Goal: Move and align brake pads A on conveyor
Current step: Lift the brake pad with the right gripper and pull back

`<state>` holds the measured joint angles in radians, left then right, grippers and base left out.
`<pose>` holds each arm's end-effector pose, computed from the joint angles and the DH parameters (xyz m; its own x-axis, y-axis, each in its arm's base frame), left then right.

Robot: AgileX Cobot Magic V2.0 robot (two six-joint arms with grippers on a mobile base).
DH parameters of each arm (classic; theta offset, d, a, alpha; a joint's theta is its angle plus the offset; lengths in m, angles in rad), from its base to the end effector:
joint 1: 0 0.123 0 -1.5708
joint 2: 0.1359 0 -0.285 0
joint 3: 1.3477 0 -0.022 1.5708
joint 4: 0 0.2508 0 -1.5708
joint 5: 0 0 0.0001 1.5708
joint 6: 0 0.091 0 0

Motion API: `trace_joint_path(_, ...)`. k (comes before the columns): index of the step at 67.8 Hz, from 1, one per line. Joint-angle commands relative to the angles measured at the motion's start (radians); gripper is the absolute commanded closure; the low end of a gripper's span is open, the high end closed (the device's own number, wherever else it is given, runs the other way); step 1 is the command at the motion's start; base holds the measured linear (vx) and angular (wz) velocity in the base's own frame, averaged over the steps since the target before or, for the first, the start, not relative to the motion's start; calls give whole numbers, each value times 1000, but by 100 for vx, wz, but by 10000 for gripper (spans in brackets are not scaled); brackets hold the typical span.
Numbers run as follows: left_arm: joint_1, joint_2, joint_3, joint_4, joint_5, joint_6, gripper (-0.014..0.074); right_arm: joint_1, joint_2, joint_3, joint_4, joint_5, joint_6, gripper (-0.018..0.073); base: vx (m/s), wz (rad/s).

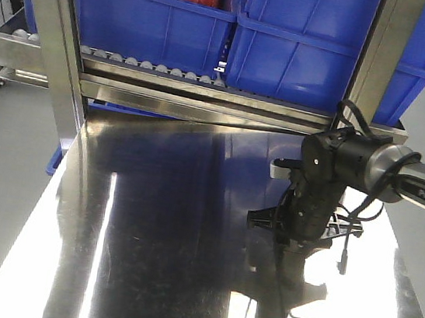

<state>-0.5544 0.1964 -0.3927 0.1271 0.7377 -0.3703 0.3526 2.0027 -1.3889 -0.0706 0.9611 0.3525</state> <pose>0.0439 -0.0180 0.2677 -0.4811 -0.0215 -0.8764 0.3411 0.9164 -0.2097 0.3666 0.1293 0.1657 -0.9944 -0.0394 -0.0978 -0.0367 0.9989 -0.0290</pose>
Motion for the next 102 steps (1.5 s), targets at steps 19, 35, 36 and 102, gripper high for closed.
trace_joint_path(19, -2, 7, -29, 2, -92, -3, 602, -4, -331, 166, -108, -134, -26, 564, 0, 0)
trace_joint_path(35, -2, 7, -29, 2, -92, -3, 602, -4, -621, 386, -158, -275, -26, 564, 0, 0)
trace_joint_path(36, -2, 7, -29, 2, -92, -3, 602, -4, -641, 408, -160, -285, -26, 564, 0, 0)
trace_joint_path(102, -2, 7, -29, 2, -92, -3, 602, -4, -1731, 926, -158, -458, -78, 564, 0, 0)
